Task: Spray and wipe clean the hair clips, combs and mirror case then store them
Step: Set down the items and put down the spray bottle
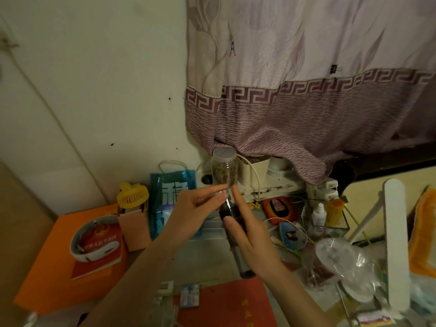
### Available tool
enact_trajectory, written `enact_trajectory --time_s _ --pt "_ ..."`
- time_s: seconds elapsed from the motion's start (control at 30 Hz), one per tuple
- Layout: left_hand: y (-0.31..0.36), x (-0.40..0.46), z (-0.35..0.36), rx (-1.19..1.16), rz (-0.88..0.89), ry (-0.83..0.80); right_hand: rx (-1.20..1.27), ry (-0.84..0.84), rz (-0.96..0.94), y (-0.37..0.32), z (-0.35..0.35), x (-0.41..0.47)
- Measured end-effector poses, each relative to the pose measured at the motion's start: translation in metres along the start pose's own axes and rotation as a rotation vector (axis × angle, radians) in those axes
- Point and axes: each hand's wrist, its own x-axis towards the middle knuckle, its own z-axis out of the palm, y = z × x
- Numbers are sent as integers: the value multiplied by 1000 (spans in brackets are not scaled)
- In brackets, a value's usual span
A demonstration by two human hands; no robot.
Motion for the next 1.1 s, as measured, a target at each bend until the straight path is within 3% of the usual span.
enact_trajectory --time_s 0.63,1.1 --pt "-7 -16 -3 9 -67 58 58 1 13 5 11 -7" --pt "-40 -100 -73 -44 -262 381 163 -365 102 -2 100 -8"
